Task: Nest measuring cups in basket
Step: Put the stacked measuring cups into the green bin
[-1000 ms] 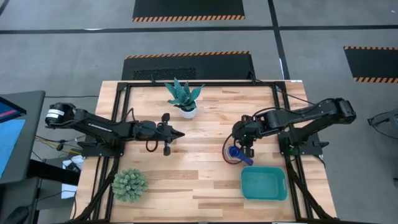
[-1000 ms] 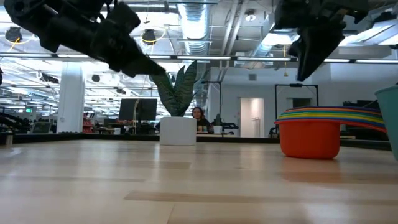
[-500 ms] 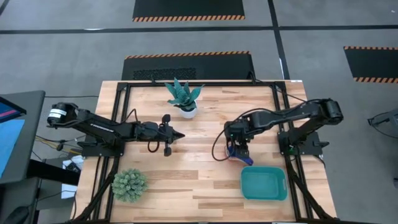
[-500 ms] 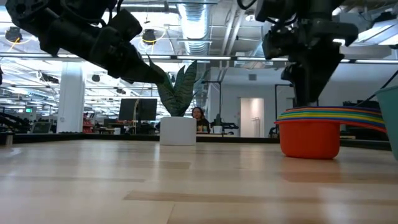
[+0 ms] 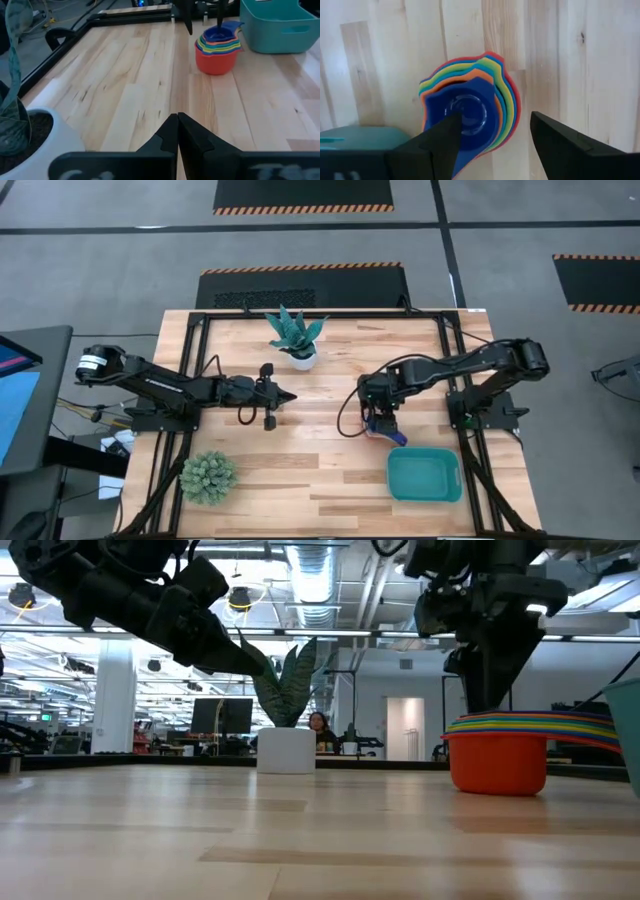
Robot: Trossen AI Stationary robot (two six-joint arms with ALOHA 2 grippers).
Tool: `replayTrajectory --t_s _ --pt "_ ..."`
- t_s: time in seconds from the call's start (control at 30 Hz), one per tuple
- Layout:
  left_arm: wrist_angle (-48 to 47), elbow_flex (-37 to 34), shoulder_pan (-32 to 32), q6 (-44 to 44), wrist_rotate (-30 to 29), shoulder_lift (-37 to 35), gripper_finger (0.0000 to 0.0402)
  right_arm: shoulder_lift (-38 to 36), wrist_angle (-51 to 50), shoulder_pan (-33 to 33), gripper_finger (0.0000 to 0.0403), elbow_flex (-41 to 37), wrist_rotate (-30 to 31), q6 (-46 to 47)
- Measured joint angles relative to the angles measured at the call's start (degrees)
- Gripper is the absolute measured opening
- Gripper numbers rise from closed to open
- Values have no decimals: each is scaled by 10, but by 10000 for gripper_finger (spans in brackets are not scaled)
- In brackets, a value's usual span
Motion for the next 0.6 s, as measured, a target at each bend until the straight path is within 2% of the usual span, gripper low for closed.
replayTrajectory --t_s 0.17,0.43,0.6 --pt "2 0 0 0 -9 0 0 2 2 -12 260 0 -27 -4" --pt "2 0 0 -11 -50 0 0 2 9 -26 260 -7 -26 -20" --pt "0 0 0 -24 -57 0 0 3 57 -50 260 -46 -76 -29"
